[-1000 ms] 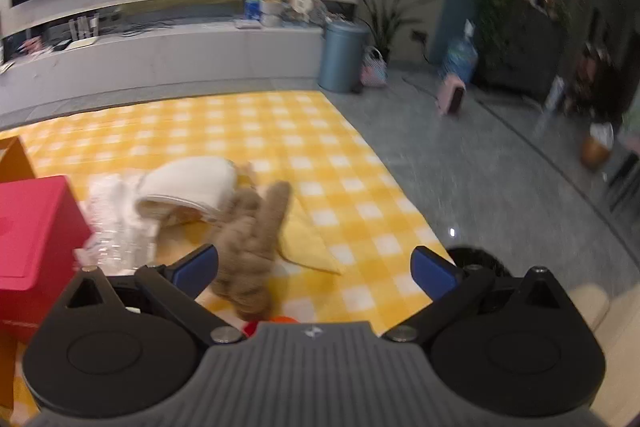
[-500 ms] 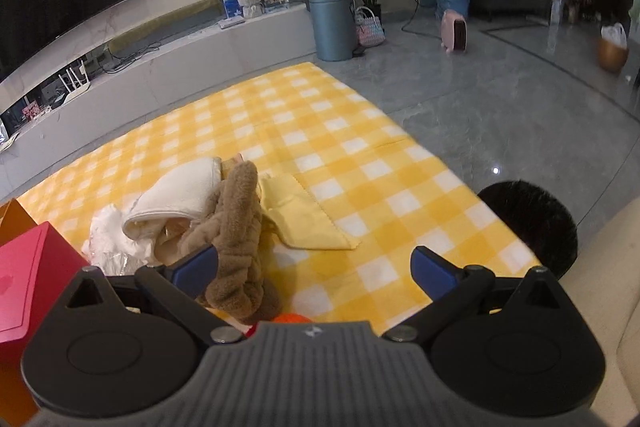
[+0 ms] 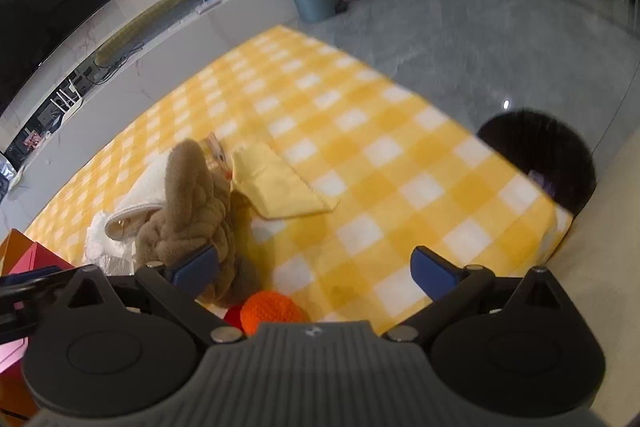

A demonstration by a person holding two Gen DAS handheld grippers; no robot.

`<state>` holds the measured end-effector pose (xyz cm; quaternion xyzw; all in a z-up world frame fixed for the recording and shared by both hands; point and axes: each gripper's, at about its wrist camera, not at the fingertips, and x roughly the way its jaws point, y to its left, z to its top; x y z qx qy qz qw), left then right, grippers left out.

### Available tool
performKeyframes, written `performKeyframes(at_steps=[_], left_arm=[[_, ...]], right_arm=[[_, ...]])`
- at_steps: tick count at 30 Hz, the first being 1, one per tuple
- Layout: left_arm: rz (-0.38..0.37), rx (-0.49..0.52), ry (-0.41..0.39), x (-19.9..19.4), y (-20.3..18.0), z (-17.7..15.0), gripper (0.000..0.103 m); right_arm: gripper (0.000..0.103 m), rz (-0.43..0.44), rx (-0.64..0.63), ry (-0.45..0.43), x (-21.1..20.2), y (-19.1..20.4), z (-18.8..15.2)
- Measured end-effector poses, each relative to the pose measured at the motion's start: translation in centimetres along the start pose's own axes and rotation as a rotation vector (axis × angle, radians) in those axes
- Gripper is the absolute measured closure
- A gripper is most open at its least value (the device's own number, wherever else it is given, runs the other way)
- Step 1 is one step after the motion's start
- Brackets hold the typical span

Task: Organize soft objects
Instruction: 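Grasp the plastic-wrapped white bundle with the left tool while the right tool grasps the orange crocheted fruit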

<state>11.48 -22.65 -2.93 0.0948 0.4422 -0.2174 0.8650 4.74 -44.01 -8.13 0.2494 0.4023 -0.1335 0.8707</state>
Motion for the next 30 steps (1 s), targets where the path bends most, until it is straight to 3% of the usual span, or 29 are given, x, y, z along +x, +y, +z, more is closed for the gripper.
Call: performKeyframes(at_steps=[2, 5, 6, 8, 15, 21, 26, 27, 30], left_arm=[[0.032, 0.014, 0.037, 1.1, -0.3, 0.2, 0.023], [0.145, -0.025, 0.099, 2.2, -0.5, 0.4, 0.025], [0.181, -0.046, 0.132, 2.2, -0.5, 0.3, 0.031], [0.19, -0.055, 0.165, 1.9, -0.9, 0.0, 0.033], [0.267, -0.055, 0.144, 2.7, -2.0, -0.4, 0.034], [0.348, 0.045, 0.165, 4.9, -3.4, 0.0, 0.036], [0.407, 0.166, 0.19, 5.8, -4.2, -0.6, 0.054], [0.413, 0.178, 0.185, 5.6, -4.3, -0.9, 0.063], [0.346, 0.201, 0.156, 4.5, -4.1, -1.7, 0.064]], right_arm=[[0.003, 0.007, 0.003, 0.018, 0.3, -0.1, 0.0], [0.003, -0.002, -0.01, 0.018, 0.3, 0.1, -0.1], [0.003, -0.004, -0.013, 0.018, 0.3, 0.2, -0.1], [0.003, -0.006, -0.013, 0.023, 0.4, 0.2, -0.1], [0.003, -0.012, -0.013, 0.026, 0.2, 0.1, -0.1], [0.003, -0.024, -0.015, 0.032, 0.2, 0.1, -0.1], [0.003, -0.027, -0.024, 0.039, 0.3, 0.2, -0.2], [0.003, -0.027, -0.022, 0.042, 0.3, 0.1, -0.2], [0.003, -0.021, -0.009, 0.04, 0.3, -0.1, -0.2]])
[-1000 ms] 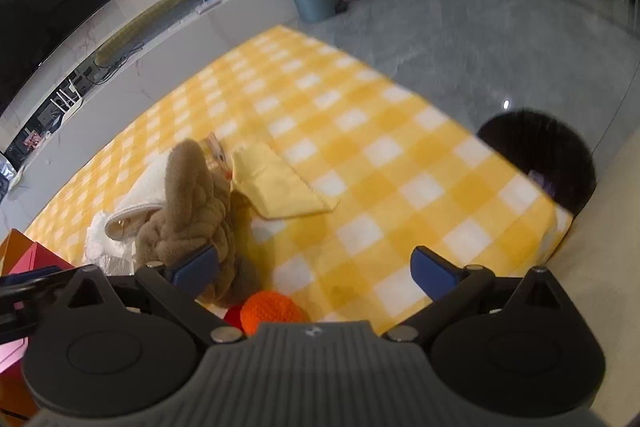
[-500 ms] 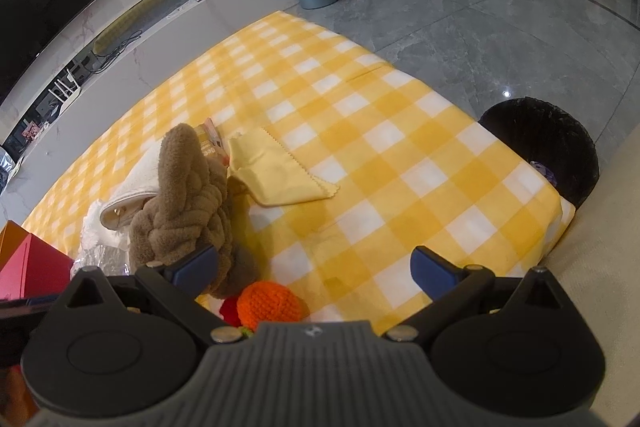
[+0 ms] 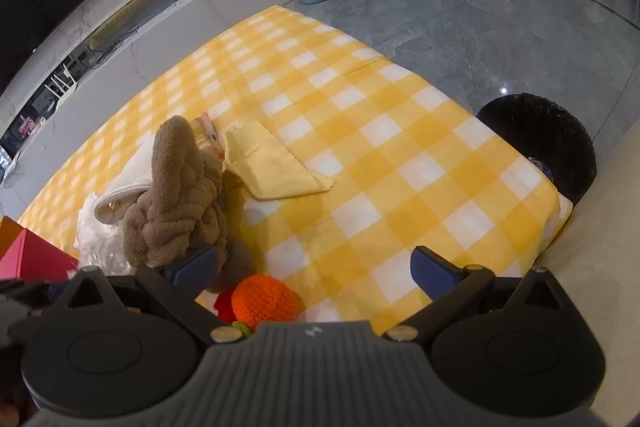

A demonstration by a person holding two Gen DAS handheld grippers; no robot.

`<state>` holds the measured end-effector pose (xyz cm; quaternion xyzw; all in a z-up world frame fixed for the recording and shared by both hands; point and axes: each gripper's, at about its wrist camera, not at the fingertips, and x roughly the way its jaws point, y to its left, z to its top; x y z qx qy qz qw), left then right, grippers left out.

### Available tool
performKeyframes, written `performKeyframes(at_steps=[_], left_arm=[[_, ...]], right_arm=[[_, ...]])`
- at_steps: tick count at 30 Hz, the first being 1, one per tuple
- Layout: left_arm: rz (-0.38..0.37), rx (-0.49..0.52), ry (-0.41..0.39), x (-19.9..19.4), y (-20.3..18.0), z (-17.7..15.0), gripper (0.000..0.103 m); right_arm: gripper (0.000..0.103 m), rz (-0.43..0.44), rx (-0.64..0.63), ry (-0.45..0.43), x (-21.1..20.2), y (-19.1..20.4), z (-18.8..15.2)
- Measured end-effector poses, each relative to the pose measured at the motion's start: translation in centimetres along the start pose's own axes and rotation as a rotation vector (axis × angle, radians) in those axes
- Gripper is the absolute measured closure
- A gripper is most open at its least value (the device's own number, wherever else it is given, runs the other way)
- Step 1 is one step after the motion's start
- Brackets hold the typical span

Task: Organize soft objects
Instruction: 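Grasp the plastic-wrapped white bundle with the left tool while the right tool grasps the orange crocheted fruit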

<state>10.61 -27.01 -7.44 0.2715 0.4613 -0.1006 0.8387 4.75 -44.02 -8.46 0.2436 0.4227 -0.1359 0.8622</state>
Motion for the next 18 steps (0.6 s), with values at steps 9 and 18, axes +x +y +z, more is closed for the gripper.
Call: performKeyframes(at_steps=[9, 18], left_arm=[[-0.288, -0.085, -0.154, -2.1, 2.7, -1.7, 0.064], [-0.224, -0.054, -0.082, 0.2, 0.8, -1.7, 0.035]], right_arm=[[0.003, -0.003, -0.008, 0.004, 0.1, 0.1, 0.0], [0.003, -0.005, -0.014, 0.011, 0.2, 0.2, 0.0]])
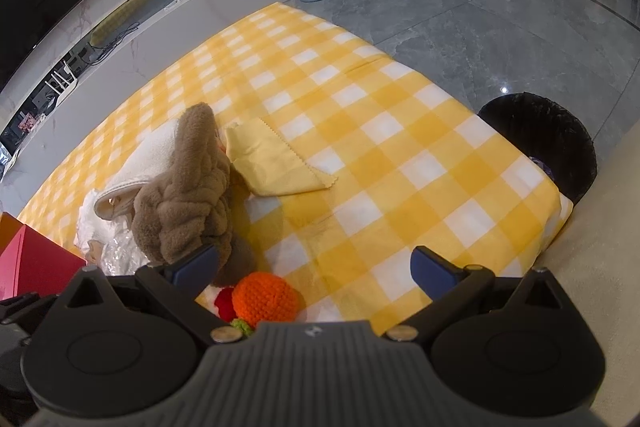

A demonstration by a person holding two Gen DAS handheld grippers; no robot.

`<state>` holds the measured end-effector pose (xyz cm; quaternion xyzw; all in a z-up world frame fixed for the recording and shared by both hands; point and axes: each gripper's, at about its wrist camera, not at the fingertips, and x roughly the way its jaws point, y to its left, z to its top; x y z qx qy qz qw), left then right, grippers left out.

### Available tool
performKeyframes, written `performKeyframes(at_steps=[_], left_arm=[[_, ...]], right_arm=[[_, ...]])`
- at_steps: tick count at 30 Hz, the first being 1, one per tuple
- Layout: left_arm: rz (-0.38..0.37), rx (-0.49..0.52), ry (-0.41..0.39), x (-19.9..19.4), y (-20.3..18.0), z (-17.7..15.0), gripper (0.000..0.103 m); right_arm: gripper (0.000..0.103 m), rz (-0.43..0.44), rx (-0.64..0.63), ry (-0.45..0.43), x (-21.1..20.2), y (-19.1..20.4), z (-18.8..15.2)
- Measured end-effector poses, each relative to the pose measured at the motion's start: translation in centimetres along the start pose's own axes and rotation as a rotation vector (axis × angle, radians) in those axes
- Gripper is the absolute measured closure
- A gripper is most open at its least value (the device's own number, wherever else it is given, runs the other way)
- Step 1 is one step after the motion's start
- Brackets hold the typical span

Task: Organize soft objects
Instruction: 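Grasp the plastic-wrapped white bundle with the left tool while the right tool grasps the orange crocheted fruit, then carry the plastic bundle and orange fruit over the white pit and release both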

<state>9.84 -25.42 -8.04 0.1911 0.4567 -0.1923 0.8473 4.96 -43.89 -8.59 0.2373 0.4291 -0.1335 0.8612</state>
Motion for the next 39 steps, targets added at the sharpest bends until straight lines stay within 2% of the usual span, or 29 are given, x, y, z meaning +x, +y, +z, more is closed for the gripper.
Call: performKeyframes(at_steps=[1, 3, 4, 5, 7, 10, 17, 18, 20, 21, 24, 27, 29, 33, 39], left_arm=[[0.02, 0.014, 0.012, 0.3, -0.3, -0.1, 0.04], [0.059, 0.032, 0.012, 0.4, -0.7, -0.4, 0.057], [0.101, 0.038, -0.001, 0.0, -0.8, -0.6, 0.06], [0.127, 0.051, -0.011, -0.4, -0.8, -0.7, 0.06], [0.083, 0.069, -0.019, -1.4, -0.4, -0.9, 0.06], [0.008, 0.011, -0.059, -3.6, 1.0, -0.9, 0.06], [-0.036, -0.051, -0.153, -6.6, 3.1, -0.9, 0.06], [-0.052, -0.055, -0.163, -6.9, 3.5, -1.0, 0.06], [-0.094, -0.079, -0.183, -7.2, 4.3, -1.2, 0.06], [-0.111, -0.095, -0.192, -7.2, 4.7, -1.4, 0.06], [-0.141, -0.112, -0.213, -7.5, 5.3, -1.9, 0.06], [-0.16, -0.117, -0.227, -7.7, 5.5, -2.1, 0.06], [-0.179, -0.125, -0.254, -8.2, 5.8, -2.4, 0.06], [-0.207, -0.122, -0.318, -9.4, 5.7, -2.4, 0.06], [-0.208, -0.135, -0.339, -10.5, 6.2, -2.1, 0.06]], right_arm=[[0.003, -0.001, -0.003, 0.004, 0.0, 0.0, 0.0], [0.003, -0.008, -0.016, 0.026, 0.2, 0.2, -0.1], [0.003, -0.022, -0.038, 0.045, 0.3, 0.4, -0.3], [0.003, -0.038, -0.072, 0.062, 0.3, 0.8, -0.5], [0.003, -0.033, -0.139, 0.072, 0.2, 1.4, -0.8], [0.003, -0.026, -0.192, 0.083, 0.5, 2.2, -1.1], [0.003, -0.076, -0.337, 0.09, 1.0, 4.9, -1.7], [0.006, -0.098, -0.354, 0.099, 1.3, 5.2, -1.8], [0.018, -0.141, -0.374, 0.117, 1.9, 5.7, -1.7], [0.018, -0.141, -0.375, 0.122, 2.2, 5.8, -1.6], [0.025, -0.114, -0.412, 0.136, 2.8, 6.5, -1.7], [0.033, -0.125, -0.448, 0.16, 3.6, 7.5, -1.9], [0.049, -0.106, -0.454, 0.175, 3.9, 7.6, -2.0], [0.049, -0.05, -0.429, 0.171, 3.5, 7.0, -1.9], [0.049, 0.04, -0.391, 0.128, 2.0, 6.4, -1.9]])
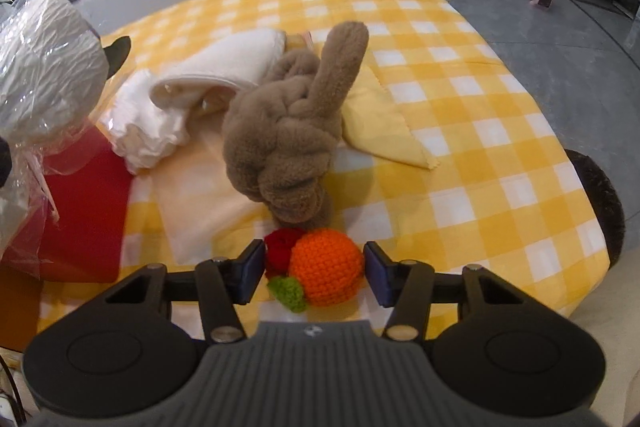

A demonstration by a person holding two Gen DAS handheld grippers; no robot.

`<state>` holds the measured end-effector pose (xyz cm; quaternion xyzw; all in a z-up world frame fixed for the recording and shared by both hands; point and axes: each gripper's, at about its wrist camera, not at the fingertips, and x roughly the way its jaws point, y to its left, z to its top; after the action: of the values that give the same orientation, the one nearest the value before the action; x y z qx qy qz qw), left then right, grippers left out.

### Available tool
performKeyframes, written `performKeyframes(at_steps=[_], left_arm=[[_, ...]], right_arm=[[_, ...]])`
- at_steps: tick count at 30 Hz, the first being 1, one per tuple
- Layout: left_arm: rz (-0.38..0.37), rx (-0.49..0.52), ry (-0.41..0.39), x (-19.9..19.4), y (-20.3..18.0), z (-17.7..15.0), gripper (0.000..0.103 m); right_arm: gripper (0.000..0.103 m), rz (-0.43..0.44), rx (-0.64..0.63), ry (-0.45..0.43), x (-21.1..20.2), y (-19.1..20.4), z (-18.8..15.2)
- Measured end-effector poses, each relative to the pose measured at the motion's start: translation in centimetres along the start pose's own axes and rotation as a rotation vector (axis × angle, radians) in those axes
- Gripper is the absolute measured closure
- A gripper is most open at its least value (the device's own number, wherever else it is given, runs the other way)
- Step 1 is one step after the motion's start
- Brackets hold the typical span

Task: Organize soft objects
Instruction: 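Carry the plastic bundle and orange fruit over the white pit and release both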

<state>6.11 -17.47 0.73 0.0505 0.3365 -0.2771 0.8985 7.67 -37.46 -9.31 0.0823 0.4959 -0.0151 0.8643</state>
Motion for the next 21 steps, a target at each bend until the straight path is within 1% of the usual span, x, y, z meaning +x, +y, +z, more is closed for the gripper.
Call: performKeyframes(at_steps=[4, 7, 10, 11, 14, 18, 20, 21], left_arm=[[0.039, -0.044, -0.001, -1.7, 1.0, 0.4, 0.06], [0.036, -0.08, -0.029, -3.7, 2.2, 0.5, 0.06], [0.056, -0.089, -0.029, -5.1, 3.2, 0.6, 0.06], [0.07, -0.101, -0.041, -5.6, 3.6, 0.5, 0.06], [0.092, -0.147, -0.083, -6.9, 4.9, 0.2, 0.06], [0.113, -0.254, -0.112, -8.2, 7.4, -0.1, 0.06], [0.149, -0.294, -0.176, -9.6, 8.5, -0.7, 0.06], [0.17, -0.307, -0.196, -10.3, 9.0, -1.0, 0.06]], right_arm=[[0.049, -0.033, -0.025, 0.007, 0.2, 0.5, 0.1], [0.049, -0.015, -0.027, -0.006, -0.1, 0.3, 0.0], [0.049, -0.005, -0.032, -0.029, -0.6, 0.3, -0.1], [0.049, 0.0, -0.033, -0.036, -0.9, 0.3, -0.2], [0.049, 0.067, -0.032, -0.063, -1.6, 0.3, -0.4], [0.049, 0.125, -0.06, -0.101, -2.5, 1.2, -0.5], [0.049, 0.176, -0.069, -0.132, -3.0, 1.4, -0.5], [0.049, 0.21, -0.068, -0.147, -3.3, 1.4, -0.5]])
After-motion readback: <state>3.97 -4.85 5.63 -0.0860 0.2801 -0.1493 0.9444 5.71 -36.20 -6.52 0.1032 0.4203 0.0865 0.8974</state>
